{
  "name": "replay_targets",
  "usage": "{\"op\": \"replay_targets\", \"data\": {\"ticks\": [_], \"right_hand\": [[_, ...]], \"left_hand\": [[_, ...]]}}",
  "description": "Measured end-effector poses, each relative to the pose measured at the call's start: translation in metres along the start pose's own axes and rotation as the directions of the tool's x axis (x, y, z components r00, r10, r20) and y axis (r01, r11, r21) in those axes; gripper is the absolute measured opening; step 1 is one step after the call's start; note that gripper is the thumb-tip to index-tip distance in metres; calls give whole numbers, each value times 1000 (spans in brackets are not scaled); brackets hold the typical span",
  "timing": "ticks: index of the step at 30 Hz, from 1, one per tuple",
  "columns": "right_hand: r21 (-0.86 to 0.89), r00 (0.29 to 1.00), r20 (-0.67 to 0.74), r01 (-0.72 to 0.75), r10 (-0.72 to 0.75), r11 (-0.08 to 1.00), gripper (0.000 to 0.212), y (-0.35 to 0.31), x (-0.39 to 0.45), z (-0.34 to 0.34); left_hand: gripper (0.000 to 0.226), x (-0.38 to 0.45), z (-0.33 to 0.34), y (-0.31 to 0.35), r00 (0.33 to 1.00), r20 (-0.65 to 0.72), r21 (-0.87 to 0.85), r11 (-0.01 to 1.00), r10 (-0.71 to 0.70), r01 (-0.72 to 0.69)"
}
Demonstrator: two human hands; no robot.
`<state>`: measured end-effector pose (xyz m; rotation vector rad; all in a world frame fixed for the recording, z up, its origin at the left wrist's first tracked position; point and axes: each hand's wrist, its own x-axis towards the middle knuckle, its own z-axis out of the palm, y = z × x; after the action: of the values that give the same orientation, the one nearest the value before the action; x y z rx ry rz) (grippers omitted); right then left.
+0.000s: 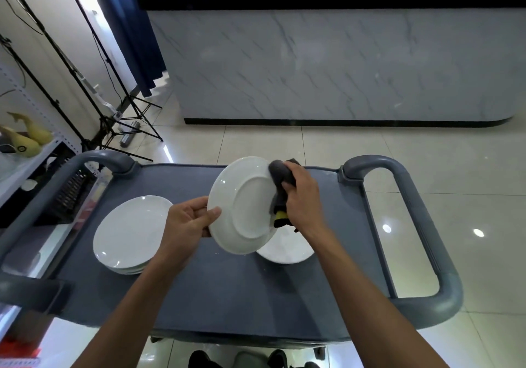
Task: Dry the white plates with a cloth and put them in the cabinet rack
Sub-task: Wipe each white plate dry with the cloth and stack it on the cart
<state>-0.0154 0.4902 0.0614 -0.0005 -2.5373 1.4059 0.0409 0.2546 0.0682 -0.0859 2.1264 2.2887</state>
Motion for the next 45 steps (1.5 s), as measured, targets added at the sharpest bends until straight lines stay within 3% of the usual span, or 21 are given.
{"op": "replay_targets", "data": {"ticks": [3, 6, 12, 15, 23, 26, 33, 37, 45], "right_hand": [[-75, 999, -19, 31, -33, 997, 45, 7, -7, -8], [-126, 998, -10, 62, -63, 990, 45, 14, -13, -17], [-194, 996, -82, 26, -43, 981, 46, 29, -33, -37], [-161, 990, -142, -11, -12, 987, 46, 37, -44, -49], [-90, 975, -200, -119, 99, 989, 40, 57, -67, -68], [-92, 974, -198, -127, 107, 988, 39, 61, -74, -69], [-137, 975, -174, -162, 137, 977, 39, 66, -85, -62], [-137, 977, -139, -178, 159, 974, 40, 67, -88, -53], [-149, 980, -90, -190, 178, 971, 41, 72, -95, -40]], "left_hand": [[25, 7, 13, 3, 997, 0, 109, 991, 76, -76], [20, 14, 29, 2, 984, -1, 338, 927, 176, -165], [13, 27, 62, 1, 893, 173, 660, 624, 415, -418], [15, 33, 72, -8, 862, 275, 718, 506, 426, -479], [19, 34, 92, -34, 822, 408, 787, 303, 397, -537], [34, 28, 97, -45, 777, 487, 770, 225, 398, -598], [30, 3, 108, -73, 688, 639, 672, 186, 345, -717], [19, -2, 105, -86, 678, 676, 640, 227, 289, -734], [25, -2, 97, -111, 716, 676, 692, 182, 174, -698]]}}
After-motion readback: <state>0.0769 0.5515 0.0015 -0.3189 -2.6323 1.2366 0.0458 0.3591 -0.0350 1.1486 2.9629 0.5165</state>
